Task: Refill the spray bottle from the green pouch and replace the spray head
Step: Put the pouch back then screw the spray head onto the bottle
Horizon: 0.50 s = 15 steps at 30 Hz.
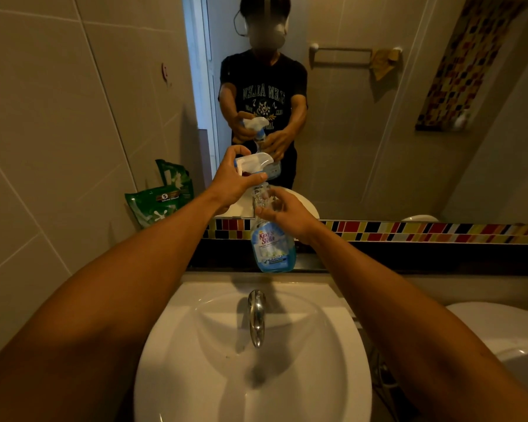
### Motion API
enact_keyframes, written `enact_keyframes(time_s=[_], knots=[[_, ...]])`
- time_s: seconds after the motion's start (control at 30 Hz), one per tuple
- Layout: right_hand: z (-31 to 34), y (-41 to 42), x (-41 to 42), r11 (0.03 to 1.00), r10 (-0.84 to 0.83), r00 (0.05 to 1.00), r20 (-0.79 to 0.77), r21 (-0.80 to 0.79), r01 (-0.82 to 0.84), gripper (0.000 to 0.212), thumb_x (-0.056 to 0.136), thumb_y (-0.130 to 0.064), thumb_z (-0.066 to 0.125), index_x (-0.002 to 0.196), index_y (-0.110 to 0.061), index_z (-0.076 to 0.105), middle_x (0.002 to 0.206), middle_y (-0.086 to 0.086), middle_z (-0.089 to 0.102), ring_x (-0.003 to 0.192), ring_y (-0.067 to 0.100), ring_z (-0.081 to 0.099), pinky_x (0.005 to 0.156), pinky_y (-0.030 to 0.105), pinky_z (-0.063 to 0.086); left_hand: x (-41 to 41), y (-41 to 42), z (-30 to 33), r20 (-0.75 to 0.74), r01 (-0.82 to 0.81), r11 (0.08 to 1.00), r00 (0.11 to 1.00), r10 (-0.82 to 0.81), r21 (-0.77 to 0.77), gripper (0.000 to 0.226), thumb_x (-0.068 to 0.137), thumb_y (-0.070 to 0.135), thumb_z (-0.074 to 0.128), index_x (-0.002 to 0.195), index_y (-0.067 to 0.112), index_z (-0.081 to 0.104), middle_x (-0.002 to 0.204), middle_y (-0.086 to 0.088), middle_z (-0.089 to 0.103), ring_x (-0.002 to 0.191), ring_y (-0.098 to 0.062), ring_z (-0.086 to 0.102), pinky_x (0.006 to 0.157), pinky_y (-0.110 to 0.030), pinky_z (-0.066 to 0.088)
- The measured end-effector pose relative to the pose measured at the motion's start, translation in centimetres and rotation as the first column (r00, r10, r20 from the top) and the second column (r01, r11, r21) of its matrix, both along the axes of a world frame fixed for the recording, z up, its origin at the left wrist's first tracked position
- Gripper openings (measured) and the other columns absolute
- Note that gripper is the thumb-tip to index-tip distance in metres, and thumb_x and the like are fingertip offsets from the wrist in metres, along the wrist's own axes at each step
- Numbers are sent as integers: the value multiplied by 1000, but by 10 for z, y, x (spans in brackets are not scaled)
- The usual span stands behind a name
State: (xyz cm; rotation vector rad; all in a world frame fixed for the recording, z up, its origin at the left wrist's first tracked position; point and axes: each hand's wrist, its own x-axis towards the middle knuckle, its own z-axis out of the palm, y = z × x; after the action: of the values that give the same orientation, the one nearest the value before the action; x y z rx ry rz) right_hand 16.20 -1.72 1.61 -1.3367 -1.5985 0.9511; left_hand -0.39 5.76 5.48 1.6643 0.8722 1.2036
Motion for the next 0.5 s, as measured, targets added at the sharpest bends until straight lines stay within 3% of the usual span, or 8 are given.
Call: enact_keyframes(time_s=[0.13, 0.27, 0.37, 0.5], knots=[[-2, 0, 1, 1000, -3, 1000, -7, 2, 3, 52, 94, -24, 75, 141, -14, 54, 128, 9, 68, 111, 24, 69, 95, 42, 60, -3, 4, -1, 1, 39, 997, 999, -39, -63, 58, 72, 15, 83, 114, 38, 52, 125, -20, 58, 109, -38, 64, 81, -40, 60], [-3, 0, 1, 1000, 1, 1000, -5, -19, -1, 56, 93, -27, 77, 143, -15, 53, 129, 11, 67, 111, 25, 69, 96, 46, 60, -3, 2, 2, -22, 21, 997, 1000, -23, -75, 58, 72, 18, 81, 117, 35, 49, 123, -13, 55, 109, -35, 61, 85, -41, 59], [-1, 0, -2, 1000, 10, 1000, -11, -21, -11, 56, 94, -28, 76, 143, -14, 53, 128, 11, 68, 111, 25, 70, 97, 46, 60, 1, -3, 1, 5, 16, 999, 1000, -16, -38, 57, 74, 31, 85, 115, 35, 45, 126, -13, 54, 108, -28, 62, 83, -36, 60], [0, -1, -4, 999, 16, 1000, -24, -37, -17, 55, 94, -27, 76, 143, -15, 53, 127, 10, 69, 111, 26, 70, 96, 46, 60, 0, -1, -1, 1, -36, 999, 999, 36, 19, 57, 75, 21, 85, 116, 31, 47, 124, -12, 56, 106, -30, 64, 77, -31, 60]])
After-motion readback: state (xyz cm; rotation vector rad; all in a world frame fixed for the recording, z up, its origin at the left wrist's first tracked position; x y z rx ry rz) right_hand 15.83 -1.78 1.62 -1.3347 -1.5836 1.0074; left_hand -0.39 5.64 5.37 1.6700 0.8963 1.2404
